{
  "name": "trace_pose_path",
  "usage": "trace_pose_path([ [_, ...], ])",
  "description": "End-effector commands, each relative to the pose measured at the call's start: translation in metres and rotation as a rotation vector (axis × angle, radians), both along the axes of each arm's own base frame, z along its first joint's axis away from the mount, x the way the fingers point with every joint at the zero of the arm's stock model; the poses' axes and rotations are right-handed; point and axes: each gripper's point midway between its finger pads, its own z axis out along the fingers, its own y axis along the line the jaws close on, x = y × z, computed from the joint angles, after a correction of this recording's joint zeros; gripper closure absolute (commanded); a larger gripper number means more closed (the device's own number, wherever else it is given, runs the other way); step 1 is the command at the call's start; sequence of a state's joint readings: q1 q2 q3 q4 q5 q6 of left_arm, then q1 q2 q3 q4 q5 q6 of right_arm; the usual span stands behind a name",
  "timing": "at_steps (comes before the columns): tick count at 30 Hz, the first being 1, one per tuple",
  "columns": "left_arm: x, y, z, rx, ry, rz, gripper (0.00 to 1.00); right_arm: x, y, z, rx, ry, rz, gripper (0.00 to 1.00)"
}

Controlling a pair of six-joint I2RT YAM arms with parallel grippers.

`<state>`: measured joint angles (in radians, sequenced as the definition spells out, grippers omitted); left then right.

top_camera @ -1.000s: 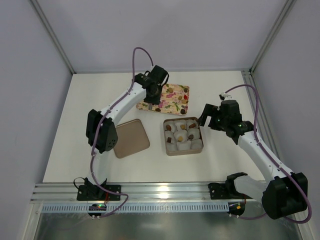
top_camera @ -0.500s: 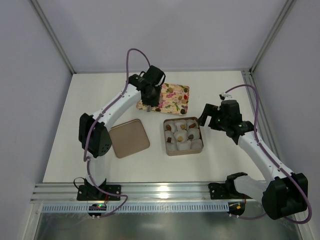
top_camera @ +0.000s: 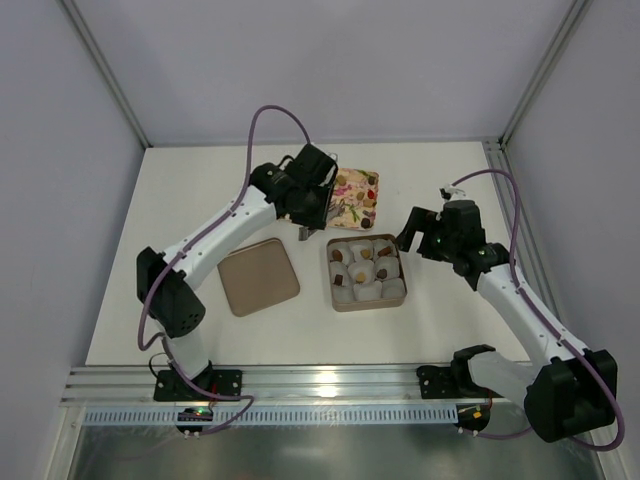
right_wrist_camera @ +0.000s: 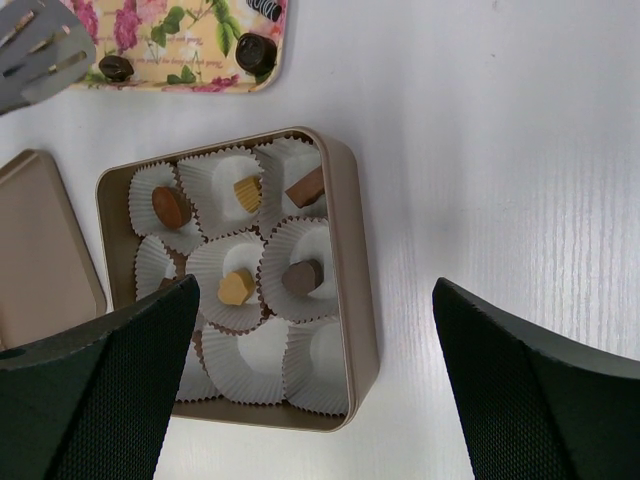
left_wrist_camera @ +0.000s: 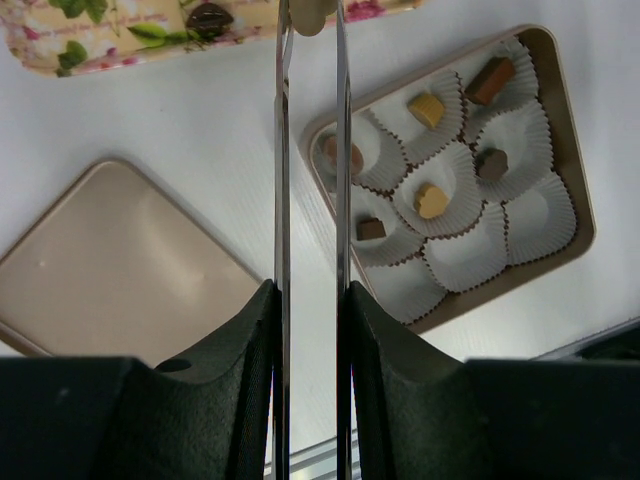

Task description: Pack the chocolate

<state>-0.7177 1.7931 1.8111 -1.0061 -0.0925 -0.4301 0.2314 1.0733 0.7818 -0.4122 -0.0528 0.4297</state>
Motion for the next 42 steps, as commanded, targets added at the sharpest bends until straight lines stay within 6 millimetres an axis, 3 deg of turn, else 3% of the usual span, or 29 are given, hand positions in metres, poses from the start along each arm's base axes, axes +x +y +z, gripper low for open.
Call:
trace_pose_path([
  [1, -0.026, -0.011, 0.026, -0.069, -0.027, -0.032, 0.74, 0.008, 0.0, 0.024, 0.03, -0.08, -0.017, 0.02],
  [9, -0.076, -0.038, 0.03, -0.084, -0.016, -0.109, 0.74, 0.001, -0.002, 0.029, 0.037, -0.094, -0.028, 0.02],
  [14, -0.109, -0.057, 0.022, -0.077, 0.002, -0.168, 0.74, -0.005, -0.005, 0.034, 0.033, -0.102, -0.037, 0.02],
  [24, -0.156, -0.089, -0.001, -0.06, 0.041, -0.261, 0.74, -0.014, -0.009, 0.038, 0.033, -0.113, -0.046, 0.02],
  [32, -0.169, -0.107, -0.022, -0.037, 0.078, -0.304, 0.73, -0.017, -0.01, 0.037, 0.028, -0.112, -0.049, 0.02],
  [42, -0.169, -0.114, -0.032, -0.031, 0.091, -0.318, 0.72, -0.015, -0.01, 0.036, 0.025, -0.109, -0.047, 0.02],
])
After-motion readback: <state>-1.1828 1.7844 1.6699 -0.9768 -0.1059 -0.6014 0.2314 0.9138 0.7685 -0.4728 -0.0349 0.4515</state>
